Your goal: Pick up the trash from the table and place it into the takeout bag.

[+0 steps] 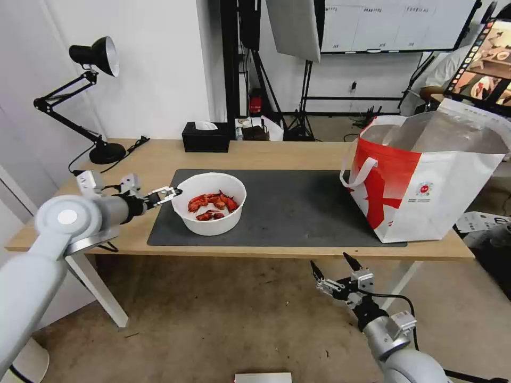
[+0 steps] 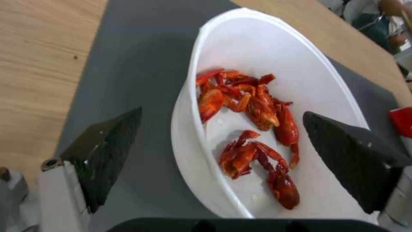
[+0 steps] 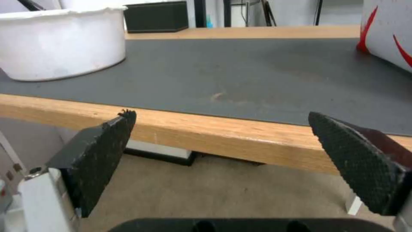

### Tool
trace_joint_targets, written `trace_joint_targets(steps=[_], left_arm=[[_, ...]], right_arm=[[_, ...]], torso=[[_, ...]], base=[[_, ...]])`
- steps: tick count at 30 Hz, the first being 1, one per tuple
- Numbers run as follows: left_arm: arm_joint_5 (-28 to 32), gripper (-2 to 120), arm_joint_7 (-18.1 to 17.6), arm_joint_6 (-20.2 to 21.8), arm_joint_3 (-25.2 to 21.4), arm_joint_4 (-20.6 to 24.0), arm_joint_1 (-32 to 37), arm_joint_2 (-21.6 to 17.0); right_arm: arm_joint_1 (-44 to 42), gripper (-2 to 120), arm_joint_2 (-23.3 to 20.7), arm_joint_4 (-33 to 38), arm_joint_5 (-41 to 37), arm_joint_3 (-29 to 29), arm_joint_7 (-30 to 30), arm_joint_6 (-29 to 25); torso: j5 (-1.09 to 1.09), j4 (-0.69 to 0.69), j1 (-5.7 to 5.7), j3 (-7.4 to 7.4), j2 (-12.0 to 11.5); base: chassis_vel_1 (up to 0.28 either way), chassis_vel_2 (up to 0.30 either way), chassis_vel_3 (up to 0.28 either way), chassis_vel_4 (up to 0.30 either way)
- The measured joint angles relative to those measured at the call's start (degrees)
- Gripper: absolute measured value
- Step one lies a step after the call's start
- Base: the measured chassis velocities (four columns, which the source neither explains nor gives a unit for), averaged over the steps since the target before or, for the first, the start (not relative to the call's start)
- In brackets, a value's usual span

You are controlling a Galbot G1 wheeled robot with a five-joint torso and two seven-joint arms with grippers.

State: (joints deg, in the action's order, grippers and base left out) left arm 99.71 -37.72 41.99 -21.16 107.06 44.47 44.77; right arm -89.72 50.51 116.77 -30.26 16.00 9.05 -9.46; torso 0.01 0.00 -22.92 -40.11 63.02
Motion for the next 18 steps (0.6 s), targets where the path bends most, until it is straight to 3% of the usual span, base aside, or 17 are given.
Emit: trace_joint_targets(steps=[11,16,18], left_arm=[[-3.28,100,-1.69,0.32,7.36,-4.97,-5.49,1.82],[-3.11,89,-4.32,0.3,9.49,-5.98,-6.97,2.16],[-2.8,76,-5.8,0.27,10.85,-6.31,-8.0,2.3]], right_arm=[[0.0,100,0.0,0.0,0.0,0.0,0.0,0.0],[0.0,100,0.0,0.0,0.0,0.0,0.0,0.0],[0.0,100,0.0,0.0,0.0,0.0,0.0,0.0]], torso=[[-0.01,0.01,0.0,0.0,0.0],[0.0,0.01,0.0,0.0,0.0],[0.0,0.0,0.0,0.0,0.0]], base=[[0.0,0.0,0.0,0.0],[0.0,0.0,0.0,0.0],[0.0,0.0,0.0,0.0]])
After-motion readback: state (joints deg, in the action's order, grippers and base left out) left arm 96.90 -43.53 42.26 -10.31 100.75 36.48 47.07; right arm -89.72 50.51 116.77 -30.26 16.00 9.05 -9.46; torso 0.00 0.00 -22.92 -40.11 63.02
